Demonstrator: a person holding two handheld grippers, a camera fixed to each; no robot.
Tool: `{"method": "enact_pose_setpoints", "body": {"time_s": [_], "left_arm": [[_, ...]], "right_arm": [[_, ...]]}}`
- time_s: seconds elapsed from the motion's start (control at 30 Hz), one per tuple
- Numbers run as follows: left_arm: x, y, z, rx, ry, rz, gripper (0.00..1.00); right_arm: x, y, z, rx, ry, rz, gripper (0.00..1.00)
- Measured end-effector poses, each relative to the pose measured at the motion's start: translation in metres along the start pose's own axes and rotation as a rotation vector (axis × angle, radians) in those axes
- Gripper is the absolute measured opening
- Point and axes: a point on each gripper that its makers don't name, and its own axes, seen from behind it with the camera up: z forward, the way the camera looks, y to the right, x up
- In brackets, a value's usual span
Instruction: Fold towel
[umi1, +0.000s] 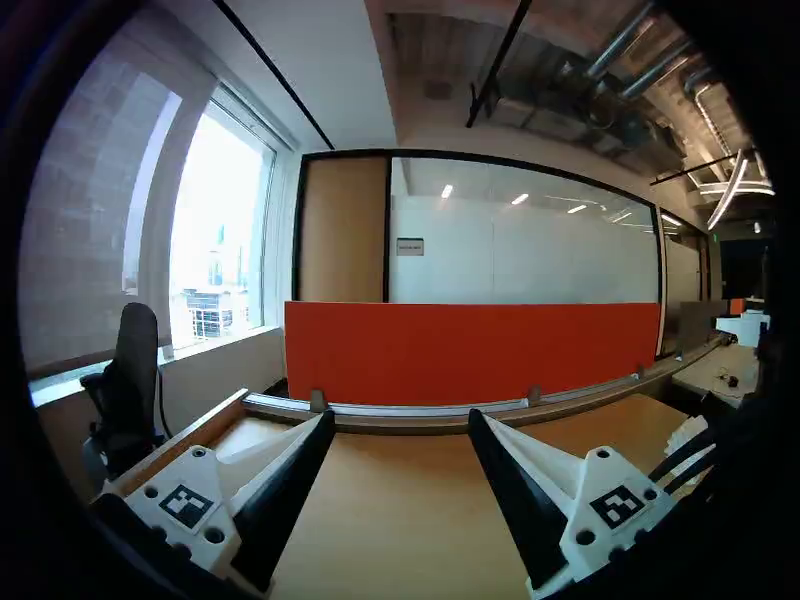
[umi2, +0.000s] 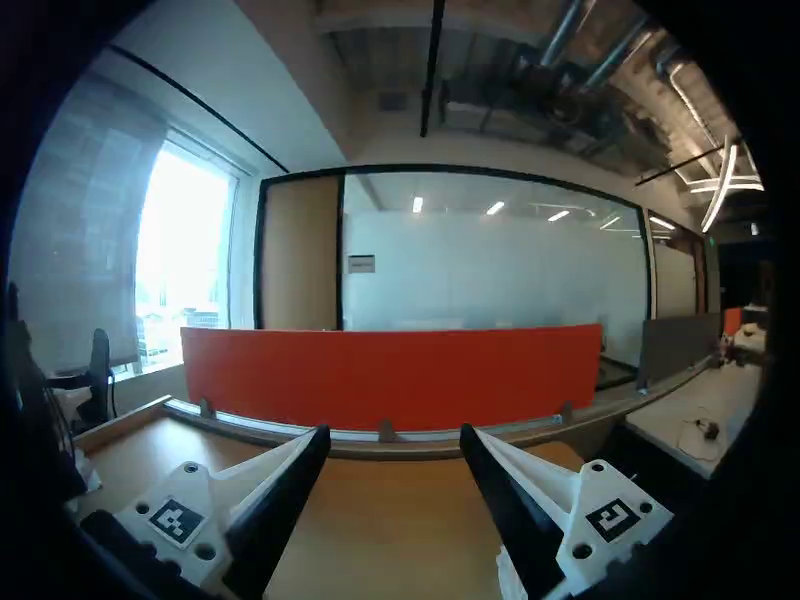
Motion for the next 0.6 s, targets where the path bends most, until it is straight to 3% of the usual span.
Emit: {"method": "enact_pose_setpoints", "body": {"time_s": [0.27,0.6], "left_arm": [[-0.026,-0.008,-0.006,0.014,0.033,0.034,0.98],[-0.081,-0.016,-0.011,0.027,0.049,0.042,0.98]], "right_arm": [[-0.012,-0.002,-0.009,0.000,-0.002,0.011,1.00],[-0.047,0.000,-0.014,-0.021,-0.006,0.035,1.00]]}}
